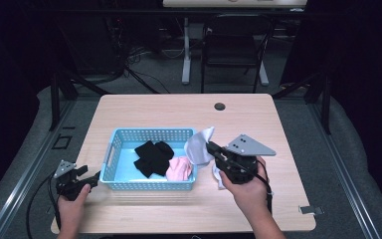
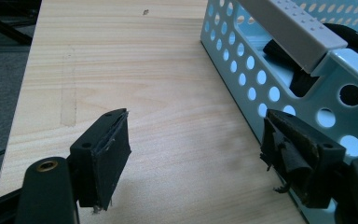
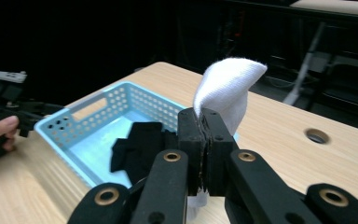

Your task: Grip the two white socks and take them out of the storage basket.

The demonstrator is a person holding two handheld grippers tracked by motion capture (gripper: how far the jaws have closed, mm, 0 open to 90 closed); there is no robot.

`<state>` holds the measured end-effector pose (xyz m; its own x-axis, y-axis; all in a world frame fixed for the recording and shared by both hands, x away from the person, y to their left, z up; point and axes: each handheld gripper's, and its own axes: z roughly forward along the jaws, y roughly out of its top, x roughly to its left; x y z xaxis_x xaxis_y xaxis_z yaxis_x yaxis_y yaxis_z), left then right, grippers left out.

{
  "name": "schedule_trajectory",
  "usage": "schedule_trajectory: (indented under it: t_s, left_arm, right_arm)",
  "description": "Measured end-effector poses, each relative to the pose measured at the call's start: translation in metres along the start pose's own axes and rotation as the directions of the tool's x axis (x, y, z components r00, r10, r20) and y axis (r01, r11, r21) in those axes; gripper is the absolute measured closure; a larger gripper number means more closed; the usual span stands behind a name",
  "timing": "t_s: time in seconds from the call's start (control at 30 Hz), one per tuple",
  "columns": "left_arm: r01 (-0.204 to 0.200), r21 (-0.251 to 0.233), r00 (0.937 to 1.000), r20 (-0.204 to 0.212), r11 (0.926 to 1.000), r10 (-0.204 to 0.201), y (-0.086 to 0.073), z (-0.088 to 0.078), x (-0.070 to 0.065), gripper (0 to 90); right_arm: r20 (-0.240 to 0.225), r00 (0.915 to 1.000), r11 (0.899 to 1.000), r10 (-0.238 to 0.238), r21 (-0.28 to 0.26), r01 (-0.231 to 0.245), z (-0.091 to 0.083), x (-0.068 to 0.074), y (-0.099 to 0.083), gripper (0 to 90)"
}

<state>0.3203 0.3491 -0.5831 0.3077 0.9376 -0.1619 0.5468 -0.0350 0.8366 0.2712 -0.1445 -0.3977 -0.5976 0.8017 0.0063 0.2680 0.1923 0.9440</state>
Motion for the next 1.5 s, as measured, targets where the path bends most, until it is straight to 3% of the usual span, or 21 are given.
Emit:
schedule_trajectory:
  t_s: [0.27, 0.53, 0.77, 0.93, 1.23, 1.37, 1.5]
  left_arm:
    - [-0.004, 0.009, 1.0, -0.001, 1.0, 0.004, 0.0, 0.0, 0.0, 23.5]
    - [-0.001, 0.009, 1.0, -0.001, 1.0, 0.001, 0.0, 0.0, 0.0, 23.5]
    - [0.0, 0.001, 1.0, -0.001, 1.0, 0.0, 0.0, 0.0, 0.0, 23.5]
    - [-0.005, 0.009, 1.0, 0.0, 0.9999, 0.005, 0.0, 0.0, 0.0, 23.5]
    - [-0.006, 0.011, 1.0, -0.001, 0.9999, 0.006, 0.0, 0.0, 0.0, 23.5]
    - [-0.006, 0.01, 1.0, 0.0, 0.9999, 0.006, 0.0, 0.0, 0.0, 23.5]
    - [-0.004, 0.009, 1.0, 0.0, 0.9999, 0.004, 0.0, 0.0, 0.0, 23.5]
  right_arm:
    - [0.068, 0.9969, 0.998, 0.041, 0.038, -0.044, -0.012, -0.019, -0.024, 88.5]
    - [0.082, 0.9907, 0.99, 0.108, 0.086, -0.115, 0.002, -0.033, -0.052, 88.5]
    - [0.125, 0.983, 0.978, 0.134, 0.143, -0.152, 0.011, -0.043, -0.077, 88.4]
    - [0.193, 0.9651, 0.96, 0.177, 0.183, -0.213, 0.01, -0.06, -0.102, 88.4]
    - [0.286, 0.9252, 0.913, 0.25, 0.249, -0.323, 0.005, -0.089, -0.138, 88.1]
    - [0.297, 0.9177, 0.899, 0.264, 0.269, -0.346, 0.003, -0.094, -0.146, 86.5]
    - [0.312, 0.9139, 0.896, 0.26, 0.274, -0.349, 0.001, -0.095, -0.154, 77.9]
